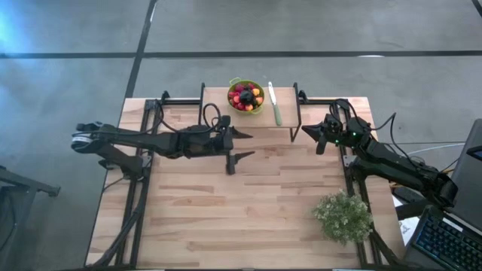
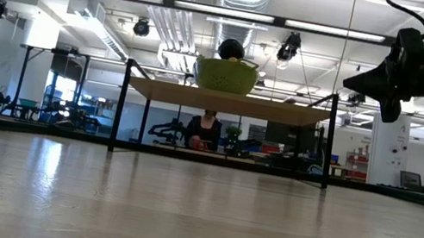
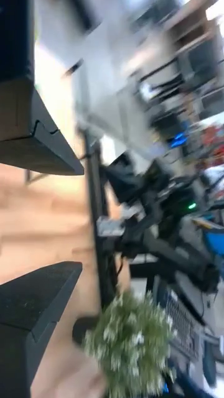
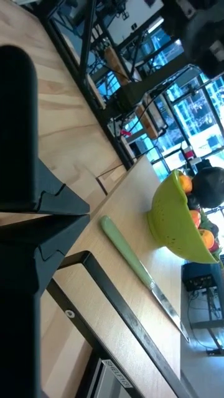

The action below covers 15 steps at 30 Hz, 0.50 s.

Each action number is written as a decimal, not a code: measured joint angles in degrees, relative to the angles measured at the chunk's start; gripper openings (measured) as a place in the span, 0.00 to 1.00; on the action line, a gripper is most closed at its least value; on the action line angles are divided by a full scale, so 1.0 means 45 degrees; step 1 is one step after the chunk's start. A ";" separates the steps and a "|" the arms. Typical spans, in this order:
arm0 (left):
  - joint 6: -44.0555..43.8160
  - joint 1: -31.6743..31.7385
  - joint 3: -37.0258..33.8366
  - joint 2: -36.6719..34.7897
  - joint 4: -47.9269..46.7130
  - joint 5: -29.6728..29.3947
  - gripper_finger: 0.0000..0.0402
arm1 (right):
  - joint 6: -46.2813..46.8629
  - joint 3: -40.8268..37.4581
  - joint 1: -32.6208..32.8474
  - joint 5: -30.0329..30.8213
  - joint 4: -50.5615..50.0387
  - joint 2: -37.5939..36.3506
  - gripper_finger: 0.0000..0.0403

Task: Pick & Place Fruit
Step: Return to Home Position

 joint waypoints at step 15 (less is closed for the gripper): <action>-0.1819 -0.0074 -0.0758 -0.1750 -0.1723 0.1083 0.61 | -0.0018 0.0005 0.0000 -0.0005 0.0000 0.0000 0.02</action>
